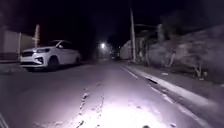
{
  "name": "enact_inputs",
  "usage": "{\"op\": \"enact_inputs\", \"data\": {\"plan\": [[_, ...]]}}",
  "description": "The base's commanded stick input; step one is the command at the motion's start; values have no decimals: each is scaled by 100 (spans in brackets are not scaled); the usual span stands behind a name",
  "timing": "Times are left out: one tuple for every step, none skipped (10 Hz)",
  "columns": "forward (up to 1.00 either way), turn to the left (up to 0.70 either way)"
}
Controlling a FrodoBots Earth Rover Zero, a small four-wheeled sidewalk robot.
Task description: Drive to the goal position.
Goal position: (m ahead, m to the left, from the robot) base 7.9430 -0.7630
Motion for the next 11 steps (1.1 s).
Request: {"op": "enact_inputs", "data": {"plan": [[70,0],[70,0],[70,0],[70,0],[70,0],[70,0],[70,0],[70,0],[70,0],[70,0],[70,0]]}}
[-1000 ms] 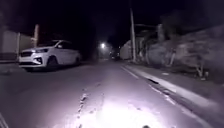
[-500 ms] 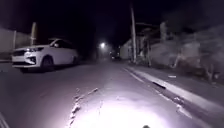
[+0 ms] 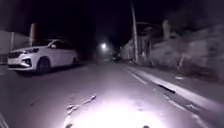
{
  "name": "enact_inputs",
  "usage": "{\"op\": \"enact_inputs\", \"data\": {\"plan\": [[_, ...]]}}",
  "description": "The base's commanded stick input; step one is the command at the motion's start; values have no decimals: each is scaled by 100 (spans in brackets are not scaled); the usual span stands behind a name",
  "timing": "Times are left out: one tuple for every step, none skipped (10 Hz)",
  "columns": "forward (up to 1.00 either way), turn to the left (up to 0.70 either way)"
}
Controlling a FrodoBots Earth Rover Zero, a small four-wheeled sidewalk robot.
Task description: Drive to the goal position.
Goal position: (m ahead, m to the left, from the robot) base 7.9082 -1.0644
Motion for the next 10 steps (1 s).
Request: {"op": "enact_inputs", "data": {"plan": [[70,0],[70,0],[70,0],[70,0],[70,0],[70,0],[70,0],[70,0],[70,0],[70,0]]}}
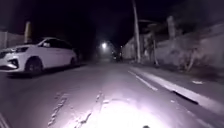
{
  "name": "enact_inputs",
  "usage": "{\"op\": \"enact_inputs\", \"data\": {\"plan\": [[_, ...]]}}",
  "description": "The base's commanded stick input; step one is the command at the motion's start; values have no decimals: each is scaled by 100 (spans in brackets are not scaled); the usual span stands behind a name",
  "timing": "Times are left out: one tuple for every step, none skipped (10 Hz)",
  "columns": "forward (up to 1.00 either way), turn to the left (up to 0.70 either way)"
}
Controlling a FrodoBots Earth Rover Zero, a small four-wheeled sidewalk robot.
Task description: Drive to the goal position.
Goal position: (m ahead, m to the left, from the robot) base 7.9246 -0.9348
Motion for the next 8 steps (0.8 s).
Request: {"op": "enact_inputs", "data": {"plan": [[70,0],[70,0],[70,0],[70,0],[70,0],[70,0],[70,0],[70,0]]}}
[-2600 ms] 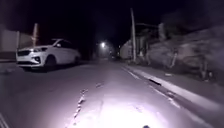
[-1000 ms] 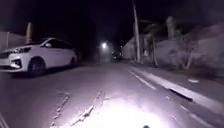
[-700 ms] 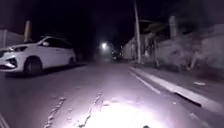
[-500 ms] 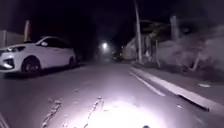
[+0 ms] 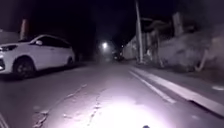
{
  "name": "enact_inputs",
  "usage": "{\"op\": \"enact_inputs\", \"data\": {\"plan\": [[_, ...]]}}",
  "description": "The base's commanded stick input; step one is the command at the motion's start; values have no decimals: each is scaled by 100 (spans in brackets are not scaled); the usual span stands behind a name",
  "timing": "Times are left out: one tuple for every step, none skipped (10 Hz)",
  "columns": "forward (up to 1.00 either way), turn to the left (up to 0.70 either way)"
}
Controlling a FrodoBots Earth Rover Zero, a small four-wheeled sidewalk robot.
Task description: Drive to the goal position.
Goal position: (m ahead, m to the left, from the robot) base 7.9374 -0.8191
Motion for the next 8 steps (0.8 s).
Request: {"op": "enact_inputs", "data": {"plan": [[70,0],[70,0],[70,0],[70,0],[70,0],[70,0],[70,0],[70,0]]}}
